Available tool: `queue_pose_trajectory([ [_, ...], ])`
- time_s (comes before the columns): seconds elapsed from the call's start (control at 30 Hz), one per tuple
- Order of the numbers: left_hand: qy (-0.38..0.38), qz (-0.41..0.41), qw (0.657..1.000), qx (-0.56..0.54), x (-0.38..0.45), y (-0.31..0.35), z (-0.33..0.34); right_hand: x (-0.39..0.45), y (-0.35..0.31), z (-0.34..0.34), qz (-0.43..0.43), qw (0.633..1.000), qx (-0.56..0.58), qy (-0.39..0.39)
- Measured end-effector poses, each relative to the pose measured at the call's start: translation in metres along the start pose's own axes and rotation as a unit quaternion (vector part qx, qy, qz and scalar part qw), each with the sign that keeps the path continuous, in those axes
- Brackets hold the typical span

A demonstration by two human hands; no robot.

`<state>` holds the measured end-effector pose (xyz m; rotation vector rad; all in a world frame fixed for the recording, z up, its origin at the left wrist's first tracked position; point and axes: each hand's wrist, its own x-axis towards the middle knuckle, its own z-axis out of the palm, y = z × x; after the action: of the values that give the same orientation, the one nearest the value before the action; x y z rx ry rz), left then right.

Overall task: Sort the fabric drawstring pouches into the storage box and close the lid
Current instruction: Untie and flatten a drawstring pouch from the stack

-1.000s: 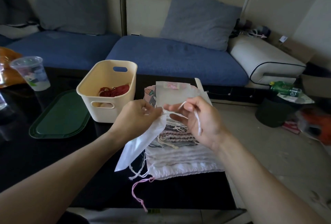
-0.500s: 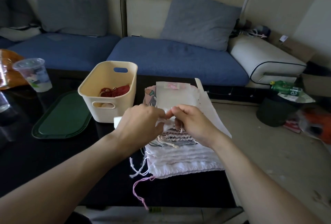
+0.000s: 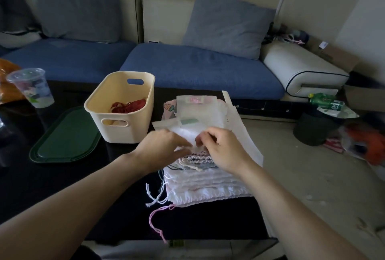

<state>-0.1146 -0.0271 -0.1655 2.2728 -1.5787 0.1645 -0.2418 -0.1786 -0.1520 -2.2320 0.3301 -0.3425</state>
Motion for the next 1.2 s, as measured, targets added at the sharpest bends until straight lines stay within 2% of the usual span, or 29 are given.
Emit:
queue_pose_trajectory([
  [0.07, -0.085, -0.030, 0.996, -0.003, -0.003, 0.002, 0.005, 0.002, 0.008, 0.002, 0.059, 0.998, 0.013, -0.032],
  [0.13, -0.096, -0.051, 0.994, -0.023, -0.005, 0.003, 0.003, 0.005, 0.011, 0.002, 0.096, 0.992, 0.062, -0.047],
  [0.23, -0.081, -0.085, 0.987, -0.113, -0.009, 0.003, -0.003, 0.006, 0.008, -0.002, 0.173, 0.967, 0.183, -0.027],
  [0.33, -0.026, -0.120, 0.971, -0.204, -0.012, 0.000, -0.008, 0.010, 0.004, -0.007, 0.253, 0.907, 0.336, 0.032],
  [0.4, 0.007, -0.136, 0.967, -0.216, -0.012, -0.001, -0.011, 0.014, 0.002, -0.011, 0.280, 0.870, 0.400, 0.064],
  [0.47, 0.024, -0.150, 0.965, -0.213, -0.011, -0.001, -0.012, 0.016, 0.001, -0.012, 0.280, 0.860, 0.419, 0.078],
  [0.63, 0.025, -0.185, 0.954, -0.233, -0.007, 0.007, -0.009, 0.012, 0.000, -0.007, 0.234, 0.922, 0.304, 0.057],
  [0.8, 0.042, -0.214, 0.965, -0.146, -0.003, 0.018, -0.016, 0.007, 0.000, -0.004, 0.188, 0.964, 0.187, 0.002],
  [0.87, -0.011, -0.225, 0.968, -0.107, -0.001, 0.022, -0.018, 0.007, 0.001, -0.003, 0.158, 0.980, 0.119, 0.000],
  [0.9, -0.049, -0.236, 0.963, -0.121, 0.000, 0.025, -0.018, 0.007, 0.002, -0.002, 0.146, 0.985, 0.095, 0.003],
  [1.0, -0.104, -0.307, 0.911, -0.256, 0.003, 0.035, -0.018, 0.005, 0.000, -0.001, 0.135, 0.987, 0.084, -0.003],
  [1.1, -0.052, -0.336, 0.881, -0.328, 0.004, 0.046, -0.020, 0.003, -0.003, -0.001, 0.143, 0.980, 0.133, -0.021],
  [1.2, -0.019, -0.333, 0.841, -0.426, 0.002, 0.061, -0.021, 0.002, -0.005, -0.003, 0.125, 0.983, 0.133, -0.030],
])
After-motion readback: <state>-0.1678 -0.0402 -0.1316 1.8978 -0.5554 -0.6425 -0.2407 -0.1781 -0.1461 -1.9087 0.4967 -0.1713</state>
